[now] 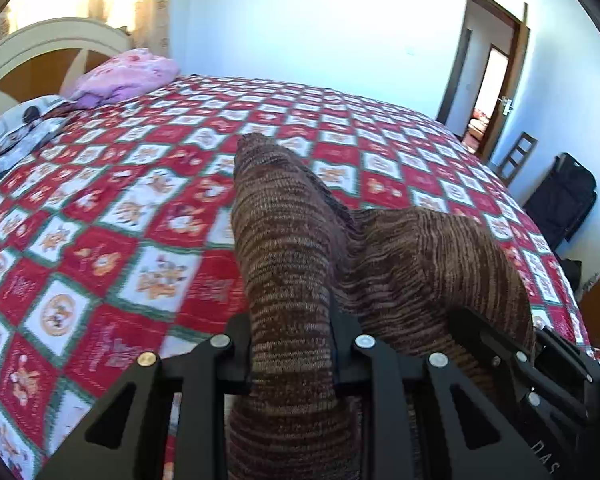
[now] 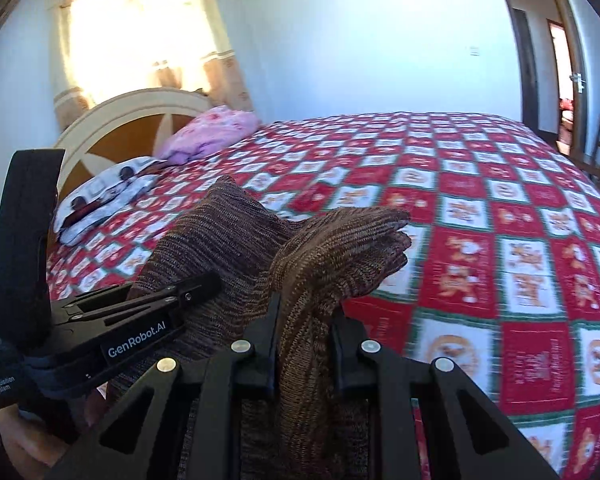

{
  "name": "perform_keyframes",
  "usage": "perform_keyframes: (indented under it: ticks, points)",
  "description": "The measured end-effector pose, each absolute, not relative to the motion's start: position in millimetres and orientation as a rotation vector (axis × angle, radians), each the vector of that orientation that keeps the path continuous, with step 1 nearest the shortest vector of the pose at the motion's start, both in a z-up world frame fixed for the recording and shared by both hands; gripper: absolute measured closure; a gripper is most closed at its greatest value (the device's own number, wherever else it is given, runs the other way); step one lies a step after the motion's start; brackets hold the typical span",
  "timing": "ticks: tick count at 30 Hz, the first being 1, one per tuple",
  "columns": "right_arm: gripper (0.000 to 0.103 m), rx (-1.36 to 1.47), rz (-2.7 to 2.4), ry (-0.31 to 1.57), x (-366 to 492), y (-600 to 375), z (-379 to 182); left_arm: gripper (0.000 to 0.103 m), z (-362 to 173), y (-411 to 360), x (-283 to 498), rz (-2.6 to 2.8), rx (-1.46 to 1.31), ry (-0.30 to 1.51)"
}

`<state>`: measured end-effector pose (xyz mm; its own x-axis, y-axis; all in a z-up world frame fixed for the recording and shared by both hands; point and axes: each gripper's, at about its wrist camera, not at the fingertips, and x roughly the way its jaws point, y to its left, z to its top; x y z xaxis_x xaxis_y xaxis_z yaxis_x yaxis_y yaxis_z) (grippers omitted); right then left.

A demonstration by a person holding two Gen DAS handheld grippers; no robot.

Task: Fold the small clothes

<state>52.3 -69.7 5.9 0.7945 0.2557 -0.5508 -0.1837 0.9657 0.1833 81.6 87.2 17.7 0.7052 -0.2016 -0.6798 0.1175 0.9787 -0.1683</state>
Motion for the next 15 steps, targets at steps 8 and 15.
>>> perform_keyframes:
  ticks: [8, 15]
  points:
    - [0.083, 0.098, 0.31, 0.607, 79, -26, -9, 0.077, 5, 132, 95, -0.085, -0.122, 0.756]
    - [0.083, -0.017, 0.299, 0.607, 116, -5, -40, 0.076, -33, 148, 121, -0.062, -0.123, 0.744]
